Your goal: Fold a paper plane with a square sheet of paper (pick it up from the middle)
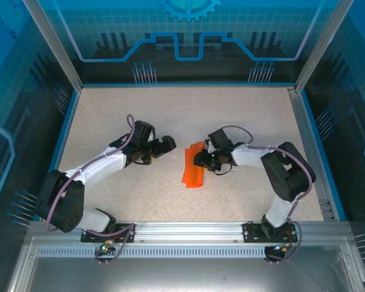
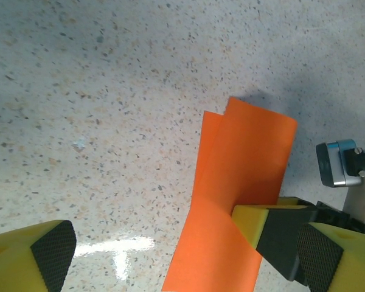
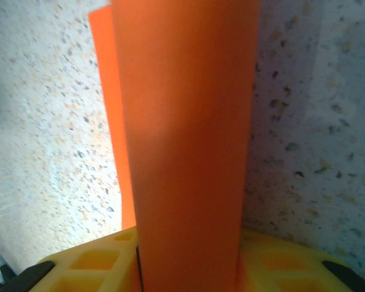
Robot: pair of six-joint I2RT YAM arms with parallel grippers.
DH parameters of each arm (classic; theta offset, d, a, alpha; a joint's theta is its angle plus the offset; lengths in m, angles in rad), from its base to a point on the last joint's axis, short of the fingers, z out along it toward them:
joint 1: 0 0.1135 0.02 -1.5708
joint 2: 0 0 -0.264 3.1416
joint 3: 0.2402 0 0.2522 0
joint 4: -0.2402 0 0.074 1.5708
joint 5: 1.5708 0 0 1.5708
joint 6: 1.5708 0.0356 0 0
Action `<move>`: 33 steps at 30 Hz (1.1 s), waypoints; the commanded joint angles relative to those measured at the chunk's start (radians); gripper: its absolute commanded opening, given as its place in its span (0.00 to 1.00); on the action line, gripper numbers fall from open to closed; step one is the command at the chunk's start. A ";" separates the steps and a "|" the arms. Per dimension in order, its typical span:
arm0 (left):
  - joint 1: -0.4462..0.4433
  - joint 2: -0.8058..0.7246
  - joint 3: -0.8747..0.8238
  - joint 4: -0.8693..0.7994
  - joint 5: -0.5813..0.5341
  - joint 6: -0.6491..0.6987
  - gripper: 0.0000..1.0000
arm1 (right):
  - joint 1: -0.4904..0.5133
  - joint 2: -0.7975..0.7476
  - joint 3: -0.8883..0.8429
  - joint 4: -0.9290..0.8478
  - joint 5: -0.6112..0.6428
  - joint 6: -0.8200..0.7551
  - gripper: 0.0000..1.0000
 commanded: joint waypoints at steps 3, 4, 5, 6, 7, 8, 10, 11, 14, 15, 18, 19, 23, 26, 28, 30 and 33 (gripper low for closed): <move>-0.034 0.006 -0.023 0.062 0.096 -0.013 0.97 | 0.007 -0.050 -0.074 0.112 -0.062 0.091 0.48; -0.041 0.016 -0.015 0.056 0.103 -0.004 0.97 | 0.014 -0.053 -0.065 0.089 -0.069 0.076 0.49; -0.048 0.026 -0.009 0.047 0.105 0.005 0.96 | 0.021 -0.055 -0.056 0.064 -0.064 0.063 0.49; -0.058 0.035 0.000 0.033 0.104 0.013 0.95 | 0.026 -0.057 -0.051 0.040 -0.058 0.046 0.52; -0.066 0.043 0.004 0.028 0.102 0.014 0.93 | 0.031 -0.057 -0.045 0.011 -0.055 0.028 0.53; -0.072 0.047 0.003 0.029 0.103 0.011 0.91 | 0.033 -0.057 -0.041 -0.010 -0.051 0.014 0.54; -0.083 0.056 0.003 0.030 0.102 0.002 0.87 | 0.033 -0.061 -0.036 -0.060 -0.033 -0.014 0.58; -0.086 0.059 0.003 0.033 0.102 0.000 0.85 | 0.032 -0.061 -0.029 -0.086 -0.024 -0.028 0.59; -0.099 0.067 0.007 0.041 0.098 -0.005 0.79 | 0.031 -0.051 0.016 -0.191 0.007 -0.093 0.63; -0.103 0.072 0.012 0.042 0.097 -0.006 0.77 | 0.031 -0.049 0.025 -0.220 0.024 -0.109 0.65; -0.117 0.086 0.027 0.041 0.093 -0.008 0.73 | 0.027 -0.036 0.070 -0.289 0.056 -0.125 0.67; -0.119 0.092 0.032 0.041 0.093 -0.008 0.72 | 0.025 -0.033 0.077 -0.301 0.056 -0.127 0.69; -0.133 0.100 0.040 0.041 0.087 -0.012 0.71 | 0.026 -0.045 0.084 -0.327 0.081 -0.117 0.73; -0.139 0.102 0.043 0.042 0.086 -0.014 0.71 | 0.026 -0.054 0.095 -0.367 0.121 -0.115 0.75; -0.140 0.104 0.045 0.041 0.086 -0.011 0.71 | 0.026 -0.060 0.098 -0.385 0.147 -0.112 0.76; -0.141 0.104 0.048 0.043 0.086 -0.011 0.70 | 0.028 -0.056 0.104 -0.401 0.163 -0.109 0.77; -0.143 0.107 0.051 0.045 0.084 -0.012 0.69 | 0.029 -0.049 0.112 -0.415 0.183 -0.090 0.79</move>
